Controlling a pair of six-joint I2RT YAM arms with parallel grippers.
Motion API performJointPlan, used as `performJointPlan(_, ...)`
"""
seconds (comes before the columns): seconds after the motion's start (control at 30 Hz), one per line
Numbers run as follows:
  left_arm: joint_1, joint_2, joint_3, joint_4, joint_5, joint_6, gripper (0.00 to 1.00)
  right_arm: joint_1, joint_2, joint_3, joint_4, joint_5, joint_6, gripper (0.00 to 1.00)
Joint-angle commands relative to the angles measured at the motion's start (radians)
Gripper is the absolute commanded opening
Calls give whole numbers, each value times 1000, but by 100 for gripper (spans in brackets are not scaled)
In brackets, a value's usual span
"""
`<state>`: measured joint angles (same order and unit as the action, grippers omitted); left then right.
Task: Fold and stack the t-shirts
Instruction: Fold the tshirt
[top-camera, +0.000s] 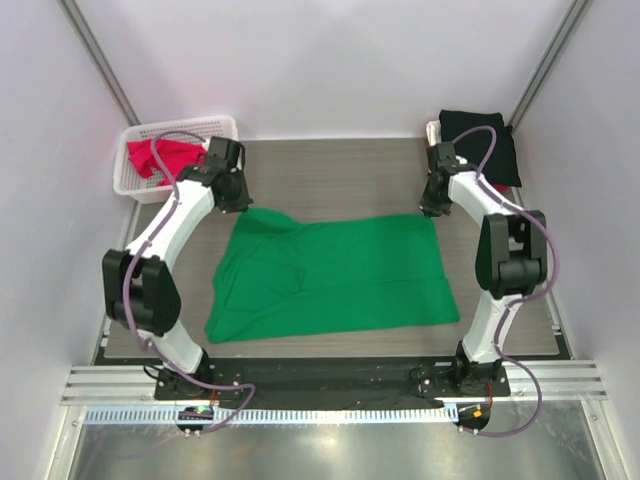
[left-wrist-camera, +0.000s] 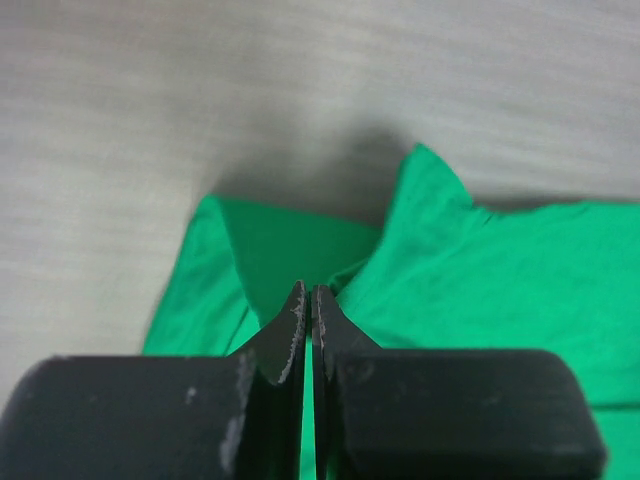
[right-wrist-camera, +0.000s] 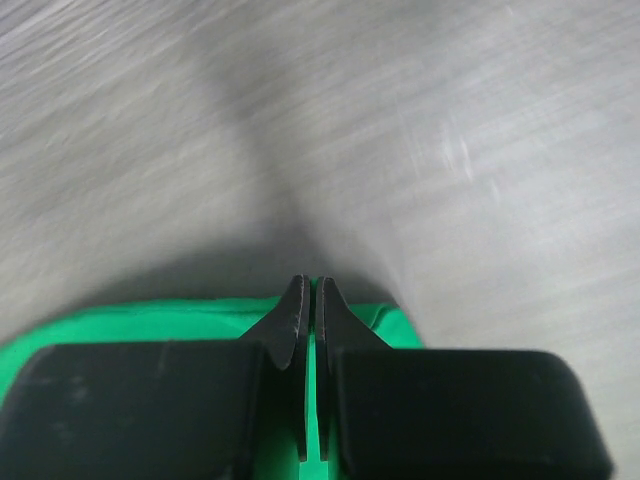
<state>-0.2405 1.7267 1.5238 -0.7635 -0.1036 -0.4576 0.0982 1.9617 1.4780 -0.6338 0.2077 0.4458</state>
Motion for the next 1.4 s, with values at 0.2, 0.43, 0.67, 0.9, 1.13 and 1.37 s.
performJointPlan(0.2, -40, -301, -261, -39, -67, -73, 0, 21, -336, -221, 5, -19, -7, 1)
performJointPlan(0.43, -83, -476, -367, -123, -131, -130, 0, 23, -487, -363, 8, -5, 10, 1)
performJointPlan(0.67, -109, -625, -493, -249, -199, -275, 0, 21, -603, -473, 8, 41, 45, 1)
performJointPlan(0.9, -154, -803, -637, -296, -232, -437, 0, 20, -687, -571, 8, 79, 93, 1)
performJointPlan(1.13, -184, -888, -697, -344, -257, -541, 0, 20, -754, -675, 6, 99, 157, 1)
performJointPlan(1.37, -201, -1091, -755, -471, -128, -679, 41, -72, -854, -797, 28, -43, 260, 88)
